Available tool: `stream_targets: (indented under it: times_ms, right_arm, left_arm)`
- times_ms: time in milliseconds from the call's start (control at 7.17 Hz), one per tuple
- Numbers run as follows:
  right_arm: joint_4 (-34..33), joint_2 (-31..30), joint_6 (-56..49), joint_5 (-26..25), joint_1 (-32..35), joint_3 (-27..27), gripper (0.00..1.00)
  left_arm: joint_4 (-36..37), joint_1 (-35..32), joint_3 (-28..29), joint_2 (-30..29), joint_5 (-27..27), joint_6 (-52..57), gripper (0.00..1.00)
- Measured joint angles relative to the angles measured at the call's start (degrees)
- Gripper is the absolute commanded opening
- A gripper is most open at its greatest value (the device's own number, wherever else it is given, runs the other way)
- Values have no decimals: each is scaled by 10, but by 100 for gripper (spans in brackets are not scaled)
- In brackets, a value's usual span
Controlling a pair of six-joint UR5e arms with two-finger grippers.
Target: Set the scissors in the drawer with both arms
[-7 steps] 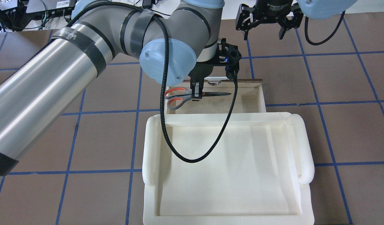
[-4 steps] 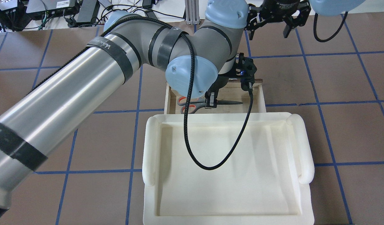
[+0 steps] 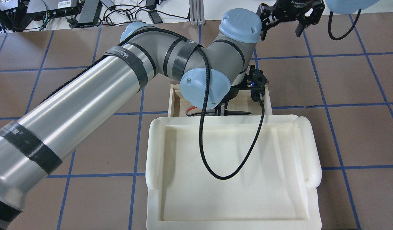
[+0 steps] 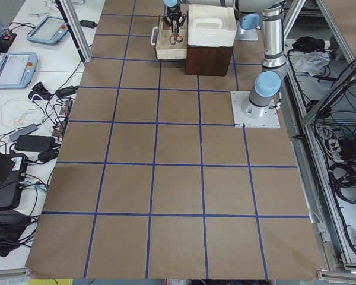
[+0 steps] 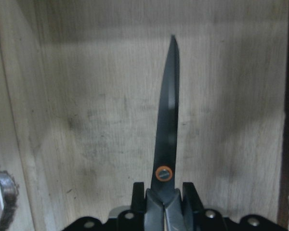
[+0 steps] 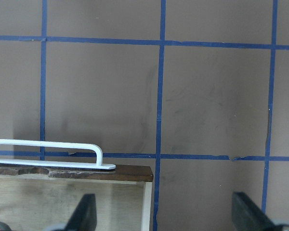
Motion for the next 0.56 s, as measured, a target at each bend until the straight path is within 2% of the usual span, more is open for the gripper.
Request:
stream_targets:
  times_ms: [139, 279, 418, 558]
  right_arm:
    - [0, 0, -1, -1, 0, 0, 100]
    - [1, 0, -2, -2, -1, 0, 100]
    - [2, 0, -2, -2, -1, 0, 100]
    - [3, -1, -2, -3, -1, 0, 100]
  left_arm:
    - [0, 0, -2, -1, -1, -1, 22]
    - [0, -1, -3, -1, -2, -3, 76]
    - [0, -1, -4, -2, -2, -12, 100]
    - [0, -1, -4, -1, -2, -25, 100]
